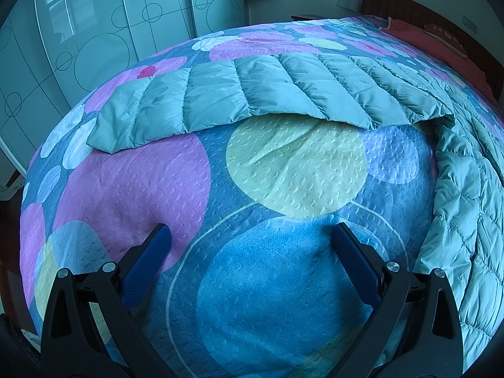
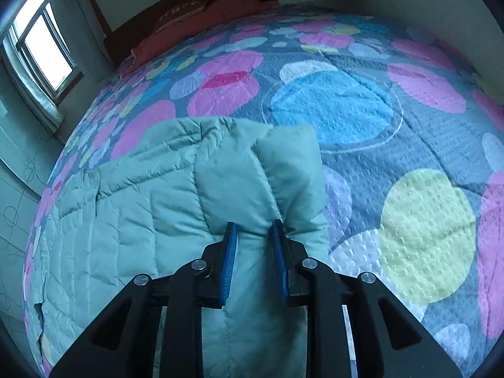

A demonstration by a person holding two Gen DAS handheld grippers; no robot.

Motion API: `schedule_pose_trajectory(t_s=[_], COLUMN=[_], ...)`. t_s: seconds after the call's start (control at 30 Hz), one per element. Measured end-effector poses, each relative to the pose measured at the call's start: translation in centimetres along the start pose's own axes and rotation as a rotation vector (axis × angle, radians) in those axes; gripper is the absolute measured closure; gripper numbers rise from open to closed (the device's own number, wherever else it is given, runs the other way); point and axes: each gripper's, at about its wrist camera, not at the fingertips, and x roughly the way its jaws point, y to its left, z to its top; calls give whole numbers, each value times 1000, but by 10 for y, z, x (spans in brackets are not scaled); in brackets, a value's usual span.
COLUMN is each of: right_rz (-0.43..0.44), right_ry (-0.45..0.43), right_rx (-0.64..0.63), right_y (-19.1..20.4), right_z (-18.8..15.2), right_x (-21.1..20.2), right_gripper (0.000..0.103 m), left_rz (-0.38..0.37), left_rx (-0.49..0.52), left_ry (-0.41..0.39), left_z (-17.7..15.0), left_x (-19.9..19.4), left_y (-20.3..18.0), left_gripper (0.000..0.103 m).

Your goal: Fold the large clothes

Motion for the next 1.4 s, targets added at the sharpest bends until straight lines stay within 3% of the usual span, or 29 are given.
schedule_pose_trajectory(t_s=[0.1,0.23,0.3,0.37,0.43,0.5,0.57,0.67,0.8,1.4], right_rz=[-29,-75,-101,-114,-61,-25,9,24,-32,-68], right_ry=[-38,59,30,34,10,-29,-46,-23,-3,-29], right_rx=[-13,-47,-98,-105,-89,-92,-126,-165,-189,-219], right_y=[6,5,11,18,24,33,46,61,66,65], right_z=[14,12,10,10,2,-16,-37,-64,-80,-94], right_x=[6,55,56,45,22,-5,-23,-26,-9,7], right_gripper=[67,65,65,65,65,48,43,43,43,40], left_rz=[-3,-1,0,0,1,1,0,-1,0,-3], left_rx=[-2,-1,0,0,0,1,0,0,0,0], left_ry=[1,0,0,0,-1,0,0,0,-1,12], left_z=[0,0,0,0,0,0,0,1,0,1], left_x=[0,0,0,0,1,1,1,1,0,0], left_y=[1,0,0,1,1,0,1,1,0,1], left_gripper=[2,2,2,2,2,2,2,2,2,2])
